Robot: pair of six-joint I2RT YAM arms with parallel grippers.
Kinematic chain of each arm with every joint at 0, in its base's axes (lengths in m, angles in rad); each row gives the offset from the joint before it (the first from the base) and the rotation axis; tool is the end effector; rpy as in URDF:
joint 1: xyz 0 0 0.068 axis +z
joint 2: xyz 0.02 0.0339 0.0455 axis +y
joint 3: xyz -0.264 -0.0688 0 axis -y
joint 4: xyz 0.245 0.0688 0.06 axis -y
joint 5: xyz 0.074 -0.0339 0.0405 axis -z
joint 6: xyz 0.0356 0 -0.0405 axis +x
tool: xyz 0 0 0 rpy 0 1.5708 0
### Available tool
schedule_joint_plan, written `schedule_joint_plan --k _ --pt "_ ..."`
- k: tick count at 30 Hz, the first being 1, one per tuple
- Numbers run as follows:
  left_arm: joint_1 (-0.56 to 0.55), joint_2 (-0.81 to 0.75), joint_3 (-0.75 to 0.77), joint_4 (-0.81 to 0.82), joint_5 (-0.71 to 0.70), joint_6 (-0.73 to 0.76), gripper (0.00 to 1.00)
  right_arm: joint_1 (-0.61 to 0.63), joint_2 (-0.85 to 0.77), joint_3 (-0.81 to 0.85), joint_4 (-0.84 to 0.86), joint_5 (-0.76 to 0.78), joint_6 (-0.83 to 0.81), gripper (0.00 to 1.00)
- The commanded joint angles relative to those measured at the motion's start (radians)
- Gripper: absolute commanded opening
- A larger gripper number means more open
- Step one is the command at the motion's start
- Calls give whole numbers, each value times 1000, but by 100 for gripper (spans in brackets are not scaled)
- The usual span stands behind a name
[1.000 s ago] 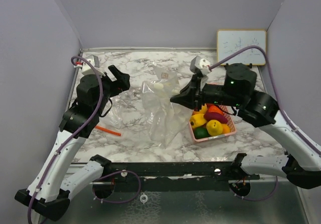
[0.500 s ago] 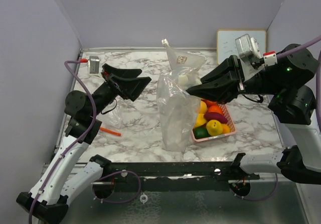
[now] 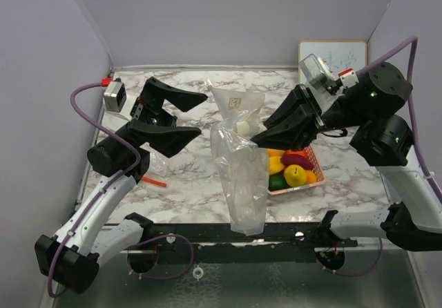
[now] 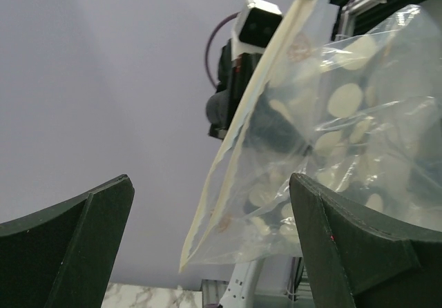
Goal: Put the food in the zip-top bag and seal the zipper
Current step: Pick up the zipper food storage bag at the center of the board.
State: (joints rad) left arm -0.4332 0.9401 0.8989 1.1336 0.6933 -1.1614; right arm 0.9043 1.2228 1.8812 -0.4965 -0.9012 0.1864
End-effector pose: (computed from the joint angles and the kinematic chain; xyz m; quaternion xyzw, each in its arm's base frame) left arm 0.1341 -0.0871 0.4666 0.2291 0.3258 -0.7100 0.5808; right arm 0.0905 0.1602 0.5745 -0.5155 0.4292 0.5969 0.4401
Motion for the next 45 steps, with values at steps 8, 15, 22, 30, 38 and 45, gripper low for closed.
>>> schedule_joint_plan --k 8,15,22,30,38,45 --pt "1 67 37 321 99 -202 99 8 33 -108 293 -174 224 2" --pt "-8 83 50 318 128 -233 99 7 57 -148 412 -194 285 2" --pt "-12 77 44 280 152 -232 94 8 113 -129 478 -221 318 2" --pt "-21 96 68 288 190 -245 70 8 125 -142 471 -152 288 2" --pt "-21 45 45 -74 244 -100 6 7 101 -81 268 129 145 8" --pt "-21 -38 156 -937 143 469 0 7 -6 -77 67 836 74 83"
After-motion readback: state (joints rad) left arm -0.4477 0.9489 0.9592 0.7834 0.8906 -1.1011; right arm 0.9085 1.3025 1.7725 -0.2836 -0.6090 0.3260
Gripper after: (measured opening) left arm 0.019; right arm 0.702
